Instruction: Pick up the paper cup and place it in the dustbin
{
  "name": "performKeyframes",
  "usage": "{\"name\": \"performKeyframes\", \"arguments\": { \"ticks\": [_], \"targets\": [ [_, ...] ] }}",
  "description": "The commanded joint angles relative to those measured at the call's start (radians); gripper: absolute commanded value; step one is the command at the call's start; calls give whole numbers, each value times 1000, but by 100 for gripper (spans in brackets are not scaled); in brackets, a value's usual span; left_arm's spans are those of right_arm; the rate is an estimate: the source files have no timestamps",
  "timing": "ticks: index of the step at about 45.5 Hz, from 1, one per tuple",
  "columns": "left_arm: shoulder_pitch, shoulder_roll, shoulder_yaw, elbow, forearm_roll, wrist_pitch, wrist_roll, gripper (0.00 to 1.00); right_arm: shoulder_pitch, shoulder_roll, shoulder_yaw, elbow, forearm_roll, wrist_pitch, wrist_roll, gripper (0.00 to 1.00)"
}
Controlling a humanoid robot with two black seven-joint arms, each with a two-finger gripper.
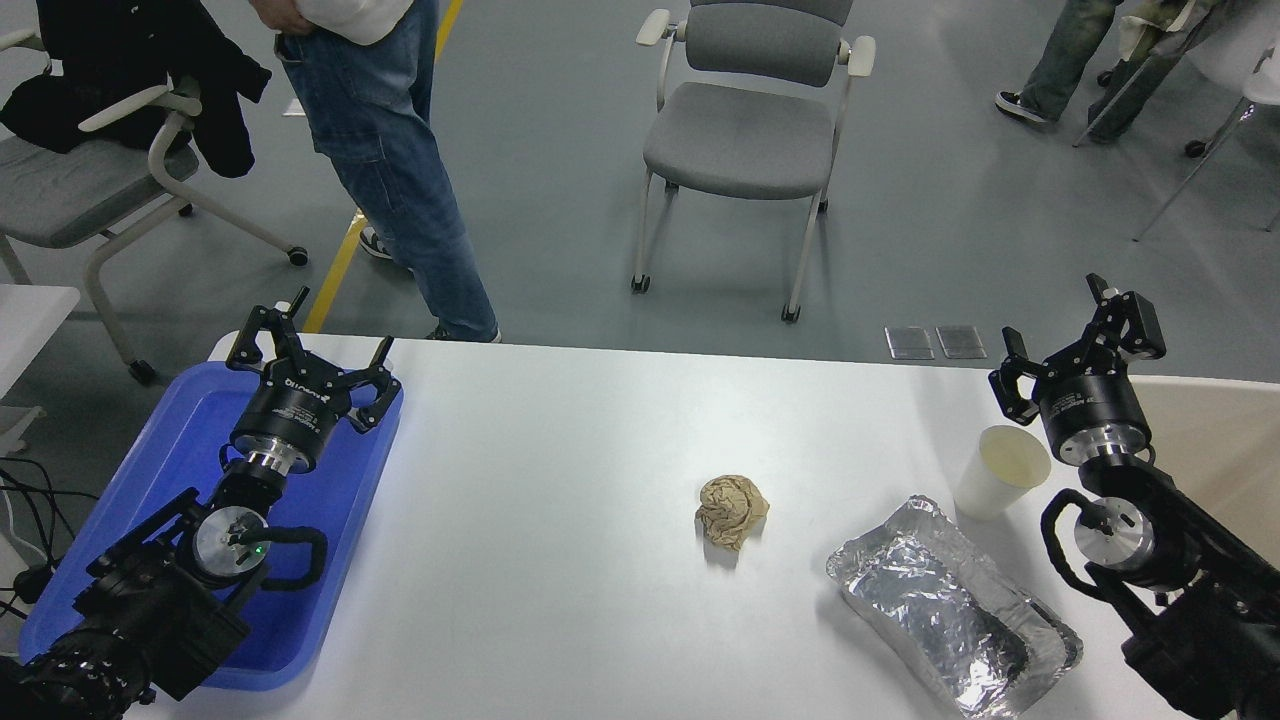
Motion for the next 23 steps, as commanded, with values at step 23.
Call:
{"name": "performKeyframes", "arguments": {
  "ticks": [23],
  "targets": [
    [0, 0, 0, 0, 0, 0, 0, 100, -7, -15, 1, -9, 0, 5, 0, 100]
  ]
}}
